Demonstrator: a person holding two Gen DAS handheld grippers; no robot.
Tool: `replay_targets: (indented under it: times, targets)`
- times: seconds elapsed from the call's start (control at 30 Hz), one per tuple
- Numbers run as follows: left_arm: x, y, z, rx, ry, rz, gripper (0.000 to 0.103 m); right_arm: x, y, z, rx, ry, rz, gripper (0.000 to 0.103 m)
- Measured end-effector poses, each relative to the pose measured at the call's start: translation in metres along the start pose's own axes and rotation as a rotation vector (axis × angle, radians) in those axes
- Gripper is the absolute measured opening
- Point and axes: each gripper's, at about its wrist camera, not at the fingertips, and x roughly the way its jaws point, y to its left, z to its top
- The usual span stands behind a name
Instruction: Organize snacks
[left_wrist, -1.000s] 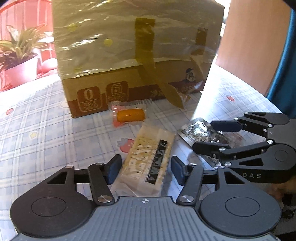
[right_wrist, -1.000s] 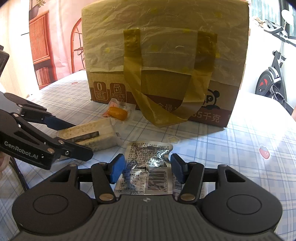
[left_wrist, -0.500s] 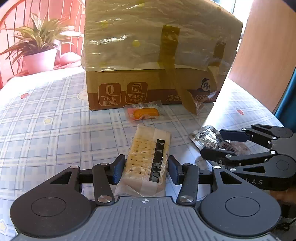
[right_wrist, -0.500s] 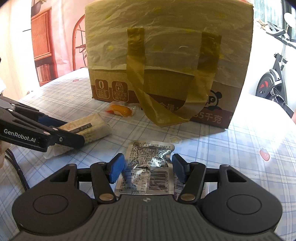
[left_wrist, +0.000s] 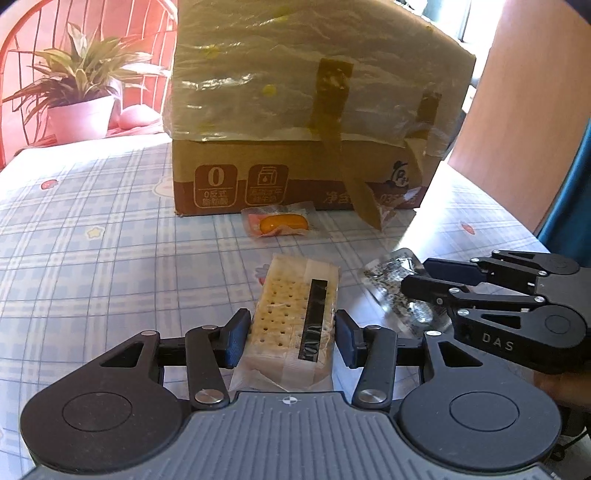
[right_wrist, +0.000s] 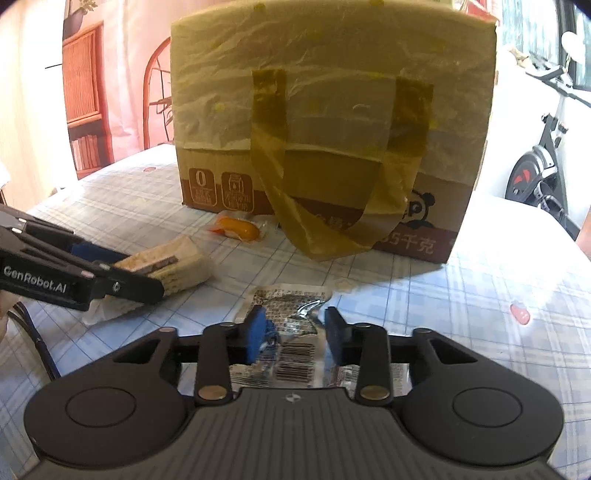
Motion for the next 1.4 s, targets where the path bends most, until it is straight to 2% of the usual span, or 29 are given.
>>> replay_targets:
  times: [0.07, 0.13, 0.37, 0.43, 0.6, 0.67, 0.83, 0.93, 1.17, 1.4]
  targets:
    - [-0.004, 0.0, 0.0, 0.001, -0.016, -0.005, 0.052, -0.003, 0.001, 0.0, -0.001, -0.011, -0.002, 0.024]
    - [-0.007, 0.001, 0.001, -0.004, -0.03, -0.007, 0.052, -0.005, 0.001, 0.0, -0.003, -0.009, -0.009, 0.001]
    - [-0.01, 0.006, 0.0, -0.036, -0.034, -0.013, 0.052, -0.009, 0.003, 0.005, -0.002, 0.024, 0.0, 0.001]
    - [-0.012, 0.008, 0.0, -0.041, -0.043, -0.014, 0.052, -0.012, 0.003, 0.009, 0.02, 0.035, -0.002, 0.005]
    - [-0.015, 0.011, -0.002, -0.059, -0.056, -0.019, 0.052, -0.015, 0.011, 0.017, 0.049, 0.064, 0.037, 0.047]
    - [-0.016, 0.014, -0.003, -0.069, -0.061, -0.021, 0.052, -0.013, 0.015, 0.018, 0.061, 0.095, 0.055, 0.055]
    - [-0.02, 0.021, -0.006, -0.098, -0.077, -0.02, 0.052, 0.002, 0.026, 0.023, 0.082, 0.196, 0.031, 0.058]
    - [-0.023, 0.025, -0.007, -0.115, -0.087, -0.021, 0.052, 0.008, 0.028, 0.023, 0.107, 0.229, 0.01, 0.065]
    - [-0.025, 0.032, -0.011, -0.141, -0.092, -0.034, 0.052, 0.02, 0.03, 0.029, 0.138, 0.245, -0.02, 0.076]
    - [-0.025, 0.033, -0.012, -0.161, -0.098, -0.036, 0.052, 0.029, 0.034, 0.033, 0.109, 0.241, -0.043, 0.075]
